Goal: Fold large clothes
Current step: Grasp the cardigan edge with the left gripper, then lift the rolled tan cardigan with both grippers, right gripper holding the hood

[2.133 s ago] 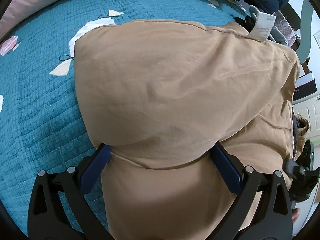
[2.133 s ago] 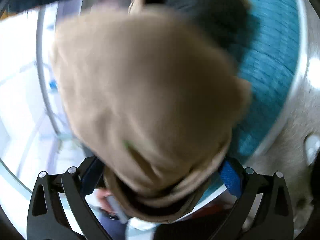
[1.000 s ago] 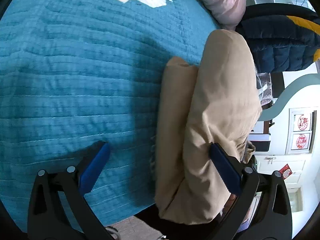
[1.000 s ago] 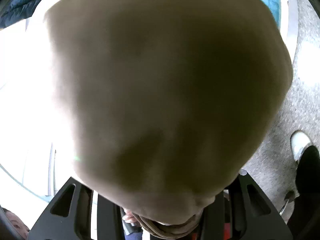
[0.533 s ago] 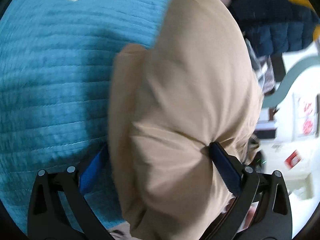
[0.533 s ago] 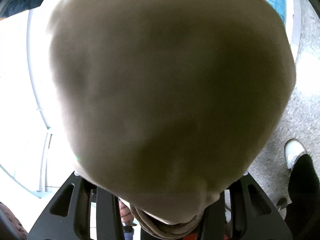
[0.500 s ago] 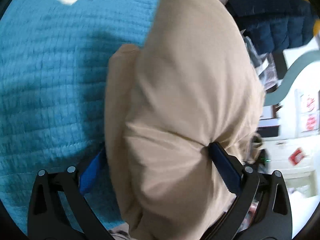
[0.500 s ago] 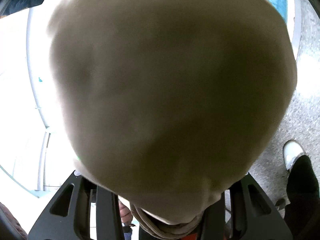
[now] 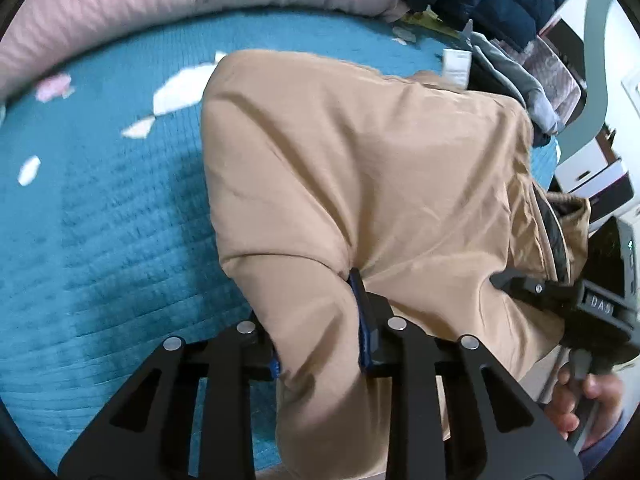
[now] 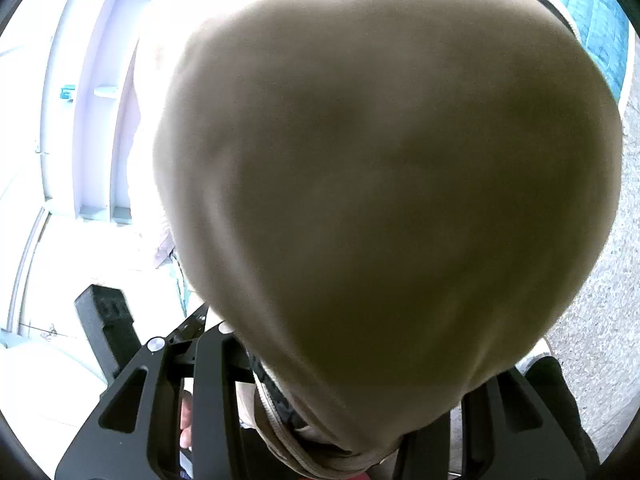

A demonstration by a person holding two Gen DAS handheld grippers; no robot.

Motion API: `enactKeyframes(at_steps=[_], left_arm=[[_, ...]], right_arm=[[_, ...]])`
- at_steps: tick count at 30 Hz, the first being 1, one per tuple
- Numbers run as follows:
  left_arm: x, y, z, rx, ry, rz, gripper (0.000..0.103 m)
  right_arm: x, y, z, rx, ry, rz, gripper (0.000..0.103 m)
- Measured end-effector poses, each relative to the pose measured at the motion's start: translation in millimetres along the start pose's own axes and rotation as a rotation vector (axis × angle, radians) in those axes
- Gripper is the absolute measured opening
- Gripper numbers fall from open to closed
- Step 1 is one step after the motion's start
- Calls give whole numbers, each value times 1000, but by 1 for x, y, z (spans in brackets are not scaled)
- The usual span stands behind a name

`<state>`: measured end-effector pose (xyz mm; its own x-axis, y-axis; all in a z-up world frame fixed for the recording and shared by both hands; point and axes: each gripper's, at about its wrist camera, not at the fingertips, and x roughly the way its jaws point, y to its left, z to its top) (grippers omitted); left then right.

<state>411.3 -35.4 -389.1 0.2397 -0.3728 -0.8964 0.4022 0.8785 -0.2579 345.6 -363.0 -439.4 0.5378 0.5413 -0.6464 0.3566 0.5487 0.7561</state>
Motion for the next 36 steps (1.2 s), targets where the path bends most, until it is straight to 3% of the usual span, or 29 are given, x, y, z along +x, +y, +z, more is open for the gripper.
enactKeyframes(at_steps=[10, 20, 26, 30, 36], left_arm=[[-26, 0, -16, 25, -47, 89, 22], [-139, -26, -32, 71, -251, 195, 21], [-203, -51, -44, 92, -356, 275, 21], [-242, -60, -48, 84, -399, 266, 21], [-260, -75, -46, 103, -448, 236, 21]], right_arm=[[-13, 16, -6, -88, -25, -33, 37], [-65, 30, -20, -168, -55, 127, 37], [-107, 68, -40, -276, -92, 183, 37], [-130, 77, -50, -323, -120, 189, 37], [-145, 75, -58, -361, -158, 171, 37]])
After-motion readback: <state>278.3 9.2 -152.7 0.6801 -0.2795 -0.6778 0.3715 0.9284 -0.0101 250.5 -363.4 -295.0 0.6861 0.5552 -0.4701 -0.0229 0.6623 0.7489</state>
